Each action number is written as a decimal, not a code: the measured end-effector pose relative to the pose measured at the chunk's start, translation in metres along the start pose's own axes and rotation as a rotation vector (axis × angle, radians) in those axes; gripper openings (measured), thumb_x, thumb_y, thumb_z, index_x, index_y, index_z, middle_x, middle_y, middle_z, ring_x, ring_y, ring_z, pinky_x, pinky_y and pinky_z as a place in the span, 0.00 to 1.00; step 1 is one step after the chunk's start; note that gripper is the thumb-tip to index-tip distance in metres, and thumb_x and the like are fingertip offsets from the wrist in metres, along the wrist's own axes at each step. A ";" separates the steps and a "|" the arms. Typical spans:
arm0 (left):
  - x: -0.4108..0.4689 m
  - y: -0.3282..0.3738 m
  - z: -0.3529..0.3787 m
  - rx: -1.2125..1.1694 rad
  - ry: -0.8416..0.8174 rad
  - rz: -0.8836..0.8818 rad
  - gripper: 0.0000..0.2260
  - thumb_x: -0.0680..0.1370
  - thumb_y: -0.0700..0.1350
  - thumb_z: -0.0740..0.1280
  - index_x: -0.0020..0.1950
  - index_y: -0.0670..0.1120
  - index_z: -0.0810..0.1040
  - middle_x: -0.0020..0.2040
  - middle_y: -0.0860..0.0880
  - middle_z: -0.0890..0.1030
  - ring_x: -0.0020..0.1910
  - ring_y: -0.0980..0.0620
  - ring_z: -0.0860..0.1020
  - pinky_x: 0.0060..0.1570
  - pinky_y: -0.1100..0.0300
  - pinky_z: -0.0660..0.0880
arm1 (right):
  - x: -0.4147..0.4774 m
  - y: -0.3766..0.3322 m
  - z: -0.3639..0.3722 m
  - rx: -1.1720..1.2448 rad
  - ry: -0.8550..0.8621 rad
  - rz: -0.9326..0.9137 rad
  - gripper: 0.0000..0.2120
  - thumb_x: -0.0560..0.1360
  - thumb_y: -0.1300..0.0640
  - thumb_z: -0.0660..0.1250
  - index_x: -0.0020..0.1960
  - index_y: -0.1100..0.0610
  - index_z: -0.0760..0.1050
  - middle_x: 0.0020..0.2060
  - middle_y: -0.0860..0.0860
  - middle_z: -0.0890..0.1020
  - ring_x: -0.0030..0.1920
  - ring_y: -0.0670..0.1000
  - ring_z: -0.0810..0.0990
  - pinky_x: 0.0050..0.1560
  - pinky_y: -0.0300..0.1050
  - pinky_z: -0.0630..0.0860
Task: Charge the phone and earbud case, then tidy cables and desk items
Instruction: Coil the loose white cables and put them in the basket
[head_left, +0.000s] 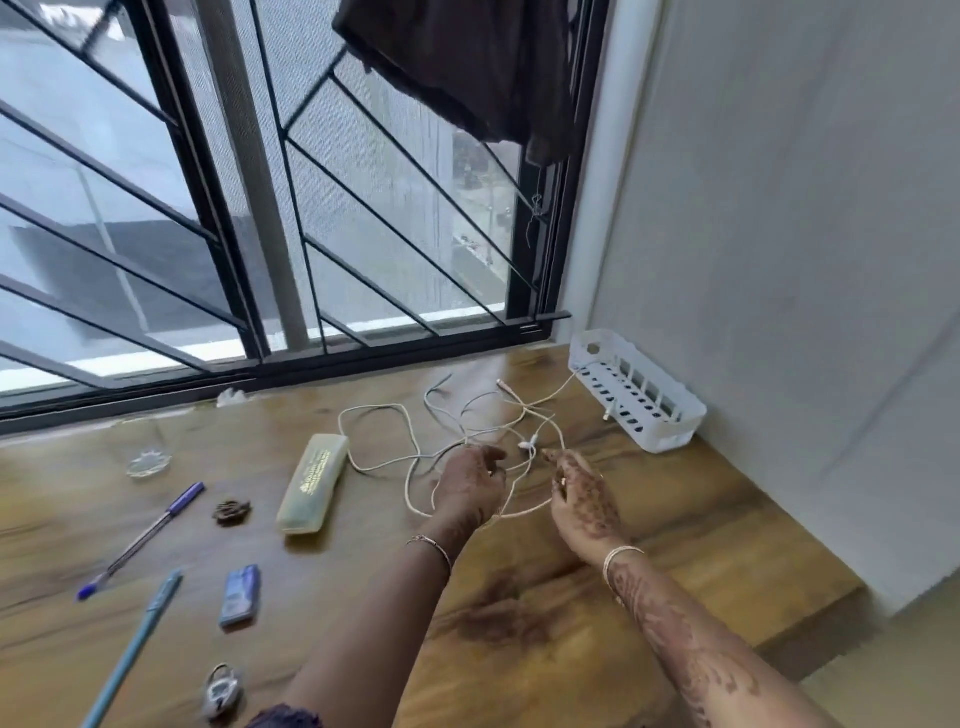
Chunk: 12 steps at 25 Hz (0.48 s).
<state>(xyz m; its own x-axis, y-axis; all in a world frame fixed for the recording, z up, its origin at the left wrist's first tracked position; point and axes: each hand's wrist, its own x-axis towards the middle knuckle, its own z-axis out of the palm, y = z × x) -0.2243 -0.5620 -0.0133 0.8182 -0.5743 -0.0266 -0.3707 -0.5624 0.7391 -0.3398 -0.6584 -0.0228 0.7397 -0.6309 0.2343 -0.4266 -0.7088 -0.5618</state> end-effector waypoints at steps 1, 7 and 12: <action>0.008 0.000 0.003 0.028 -0.018 -0.002 0.12 0.75 0.44 0.66 0.57 0.50 0.82 0.53 0.50 0.84 0.54 0.51 0.80 0.55 0.65 0.72 | 0.014 0.003 0.002 -0.030 -0.016 -0.031 0.20 0.76 0.65 0.59 0.64 0.50 0.74 0.63 0.47 0.75 0.59 0.52 0.77 0.58 0.37 0.70; 0.027 -0.002 0.014 0.168 -0.051 -0.031 0.13 0.72 0.50 0.66 0.55 0.53 0.82 0.49 0.55 0.84 0.52 0.53 0.80 0.54 0.64 0.73 | 0.062 0.019 0.009 -0.378 -0.200 -0.231 0.14 0.80 0.60 0.57 0.63 0.55 0.74 0.52 0.55 0.74 0.62 0.57 0.73 0.58 0.45 0.72; 0.031 -0.003 0.019 0.344 -0.053 -0.039 0.11 0.72 0.53 0.66 0.52 0.54 0.82 0.50 0.50 0.83 0.56 0.49 0.78 0.55 0.56 0.76 | 0.087 0.025 0.009 -0.400 -0.212 -0.408 0.07 0.77 0.57 0.62 0.51 0.52 0.78 0.56 0.52 0.75 0.55 0.56 0.76 0.53 0.51 0.76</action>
<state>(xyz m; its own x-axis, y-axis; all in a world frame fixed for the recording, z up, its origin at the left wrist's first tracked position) -0.2063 -0.5888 -0.0291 0.8141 -0.5733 -0.0919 -0.4734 -0.7470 0.4668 -0.2816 -0.7282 -0.0234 0.9546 -0.2362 0.1817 -0.2193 -0.9696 -0.1083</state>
